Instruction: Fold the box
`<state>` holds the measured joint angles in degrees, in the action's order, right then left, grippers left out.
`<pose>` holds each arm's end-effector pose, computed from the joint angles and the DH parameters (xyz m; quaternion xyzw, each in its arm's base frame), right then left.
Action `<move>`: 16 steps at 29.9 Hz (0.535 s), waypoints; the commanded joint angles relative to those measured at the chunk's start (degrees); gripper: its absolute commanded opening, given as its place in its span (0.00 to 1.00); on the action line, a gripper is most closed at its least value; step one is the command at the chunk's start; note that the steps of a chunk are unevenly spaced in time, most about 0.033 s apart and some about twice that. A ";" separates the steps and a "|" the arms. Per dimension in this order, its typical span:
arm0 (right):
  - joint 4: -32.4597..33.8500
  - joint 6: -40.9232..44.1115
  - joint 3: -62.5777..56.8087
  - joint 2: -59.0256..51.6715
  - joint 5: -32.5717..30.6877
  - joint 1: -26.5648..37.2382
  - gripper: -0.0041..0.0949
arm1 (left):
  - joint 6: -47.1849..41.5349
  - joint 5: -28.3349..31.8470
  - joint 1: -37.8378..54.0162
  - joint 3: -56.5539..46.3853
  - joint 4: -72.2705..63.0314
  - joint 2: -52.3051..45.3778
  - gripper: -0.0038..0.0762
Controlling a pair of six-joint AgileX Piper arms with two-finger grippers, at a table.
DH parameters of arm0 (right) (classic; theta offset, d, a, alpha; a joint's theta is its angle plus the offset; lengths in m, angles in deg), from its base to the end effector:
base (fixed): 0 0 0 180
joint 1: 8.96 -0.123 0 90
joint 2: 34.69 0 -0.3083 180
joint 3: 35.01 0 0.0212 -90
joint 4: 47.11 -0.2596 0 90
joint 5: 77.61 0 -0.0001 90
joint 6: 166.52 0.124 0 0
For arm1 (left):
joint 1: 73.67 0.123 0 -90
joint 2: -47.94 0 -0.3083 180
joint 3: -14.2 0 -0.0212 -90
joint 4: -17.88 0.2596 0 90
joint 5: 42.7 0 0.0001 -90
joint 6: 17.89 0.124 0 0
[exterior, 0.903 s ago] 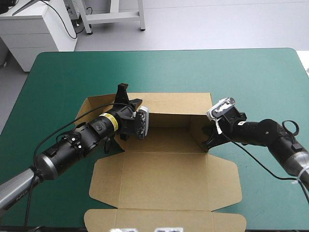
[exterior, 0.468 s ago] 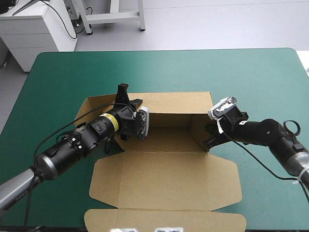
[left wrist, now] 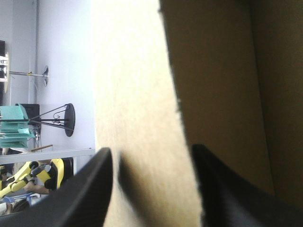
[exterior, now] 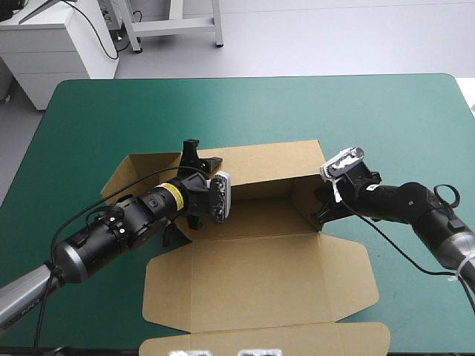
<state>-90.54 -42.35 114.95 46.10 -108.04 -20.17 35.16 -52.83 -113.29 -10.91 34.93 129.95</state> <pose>0.2706 0.0977 0.2741 -0.2849 0.8626 0.1445 0.3923 0.2521 -0.2004 0.3162 0.6874 0.5027 0.1578 0.4999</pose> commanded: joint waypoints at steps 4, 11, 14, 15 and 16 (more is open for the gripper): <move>-3.47 -0.37 1.52 -1.39 -3.30 -0.74 0.02 | -0.55 3.97 -4.21 1.38 -0.05 -6.07 0.72; -3.13 0.38 1.52 -1.39 -2.42 -0.74 0.02 | -0.55 0.19 -9.30 1.38 0.79 -9.89 0.72; -3.13 0.40 1.52 -1.39 -1.48 -0.74 0.02 | -0.67 -2.09 -11.33 1.38 0.62 -11.48 0.72; -3.13 0.82 1.52 -1.39 -1.32 -0.74 0.02 | -0.67 -2.63 -11.84 1.38 0.53 -11.99 0.72; -3.13 0.99 1.52 -1.39 -1.10 -0.74 0.02 | -0.67 -3.18 -12.50 1.38 0.41 -12.59 0.72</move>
<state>-91.17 -41.62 114.95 46.10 -107.97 -20.71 35.16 -57.67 -124.05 -11.03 35.81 120.21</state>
